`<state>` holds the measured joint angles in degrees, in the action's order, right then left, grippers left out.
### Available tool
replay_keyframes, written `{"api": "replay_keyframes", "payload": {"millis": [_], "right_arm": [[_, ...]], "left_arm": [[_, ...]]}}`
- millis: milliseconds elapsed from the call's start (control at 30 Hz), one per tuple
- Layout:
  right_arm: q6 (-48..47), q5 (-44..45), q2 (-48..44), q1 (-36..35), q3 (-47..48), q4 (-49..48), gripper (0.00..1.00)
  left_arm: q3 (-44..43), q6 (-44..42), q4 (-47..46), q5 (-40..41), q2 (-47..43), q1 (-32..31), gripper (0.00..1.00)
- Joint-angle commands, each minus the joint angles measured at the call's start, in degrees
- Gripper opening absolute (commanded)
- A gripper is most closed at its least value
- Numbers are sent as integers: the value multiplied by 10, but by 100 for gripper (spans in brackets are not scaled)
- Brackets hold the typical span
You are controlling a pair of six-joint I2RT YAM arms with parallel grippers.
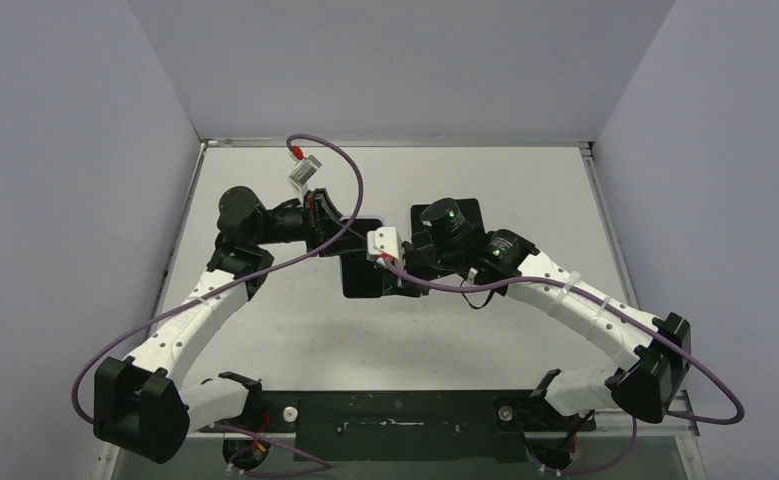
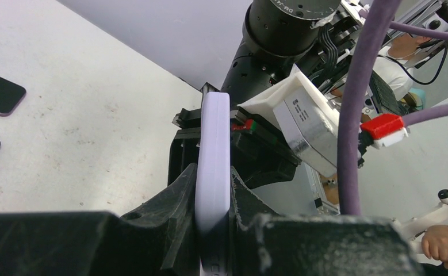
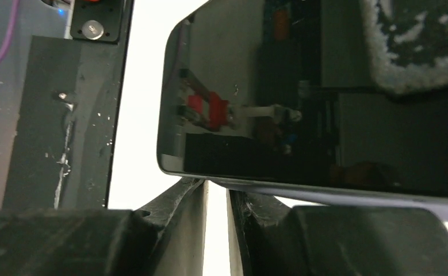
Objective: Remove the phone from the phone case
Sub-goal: Remove the phone case from the phone.
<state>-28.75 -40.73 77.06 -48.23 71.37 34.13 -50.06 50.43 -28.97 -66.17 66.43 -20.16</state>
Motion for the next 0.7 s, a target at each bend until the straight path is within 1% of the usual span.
{"api": "replay_keyframes", "payload": {"millis": [0, 200, 367, 400, 533, 567, 600, 667], "right_arm": [[-43, 85, 5, 1, 32, -92, 0], [7, 92, -15, 14, -2, -164, 0], [111, 59, -42, 67, -55, -252, 0], [136, 57, -48, 77, -67, -269, 1], [210, 51, -78, 100, -109, -318, 11], [224, 50, -85, 102, -117, -324, 15], [237, 49, -92, 102, -125, -327, 20], [271, 47, -110, 102, -141, -335, 34]], "left_arm": [[-12, 78, -12, -62, -1, -18, 0], [-5, 81, -18, -67, -4, -20, 0], [3, 86, -26, -58, -10, -18, 0], [6, 87, -30, -54, -11, -18, 0], [15, 96, -46, -18, -15, -15, 0], [19, 96, -46, -1, -17, -13, 0], [24, 96, -46, 15, -17, -9, 0], [34, 97, -46, 61, -19, -4, 0]]}}
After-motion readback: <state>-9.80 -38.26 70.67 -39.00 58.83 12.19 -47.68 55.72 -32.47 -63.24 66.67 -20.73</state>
